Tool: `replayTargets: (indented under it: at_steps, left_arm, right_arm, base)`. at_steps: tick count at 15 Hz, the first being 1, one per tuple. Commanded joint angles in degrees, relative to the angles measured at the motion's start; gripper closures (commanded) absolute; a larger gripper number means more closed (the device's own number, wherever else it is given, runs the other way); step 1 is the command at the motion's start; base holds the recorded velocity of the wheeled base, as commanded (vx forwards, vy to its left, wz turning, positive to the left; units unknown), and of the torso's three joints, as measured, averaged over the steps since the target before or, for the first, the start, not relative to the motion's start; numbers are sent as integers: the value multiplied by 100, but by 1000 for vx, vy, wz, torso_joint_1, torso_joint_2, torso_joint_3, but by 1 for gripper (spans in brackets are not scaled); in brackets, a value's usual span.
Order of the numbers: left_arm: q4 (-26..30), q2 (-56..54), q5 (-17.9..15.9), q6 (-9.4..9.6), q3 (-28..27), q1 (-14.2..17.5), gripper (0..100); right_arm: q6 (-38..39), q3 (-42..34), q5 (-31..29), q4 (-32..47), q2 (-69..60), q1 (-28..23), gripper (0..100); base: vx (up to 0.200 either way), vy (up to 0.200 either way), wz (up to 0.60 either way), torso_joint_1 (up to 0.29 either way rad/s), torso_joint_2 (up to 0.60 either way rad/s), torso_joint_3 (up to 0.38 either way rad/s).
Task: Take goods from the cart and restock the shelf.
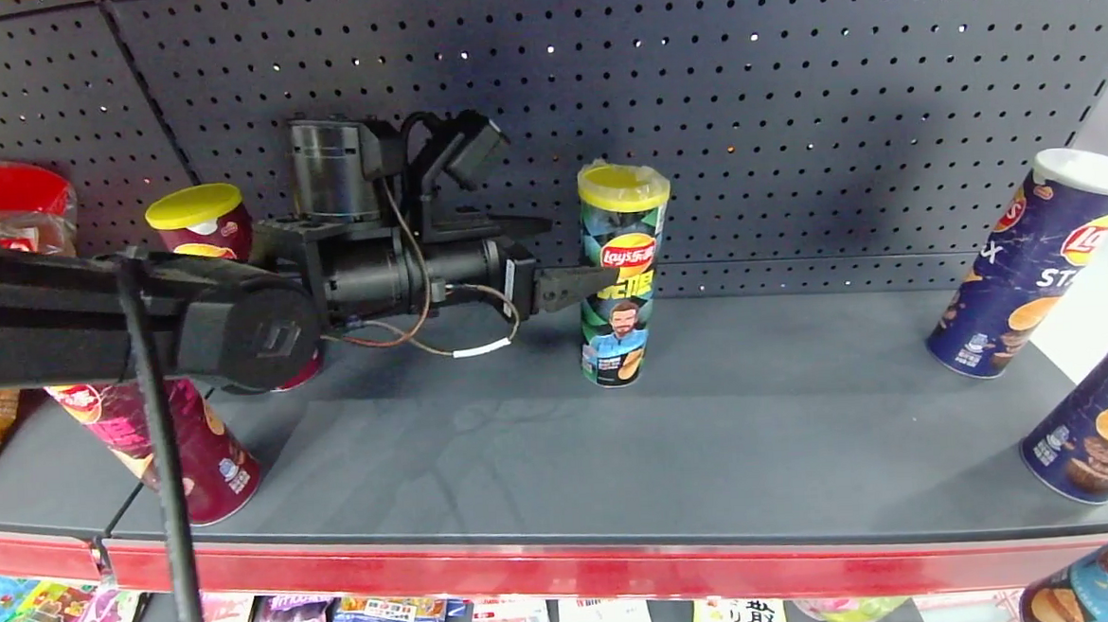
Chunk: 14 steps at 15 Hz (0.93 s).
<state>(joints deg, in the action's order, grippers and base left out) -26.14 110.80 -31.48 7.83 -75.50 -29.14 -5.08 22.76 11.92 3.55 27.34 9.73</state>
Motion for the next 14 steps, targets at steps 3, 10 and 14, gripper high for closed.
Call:
replayTargets:
  at_steps: [3,10,14]
  left_arm:
    - [21,653,-52,-9,-870,-57,0]
    - [38,820,-69,-53,-1064,-303,0]
    - [65,1075,115,-62,-1547,-409,0]
  right_arm:
    - [-1,0,3,-3,96,3,100]
    - [7,0,-6,-3,148,3,100]
    - [16,-17,-6,-3,140,-6,100]
  base:
    - [0,0,0,0,0,0]
    - [0,0,0,0,0,0]
    - [0,0,0,0,0,0]
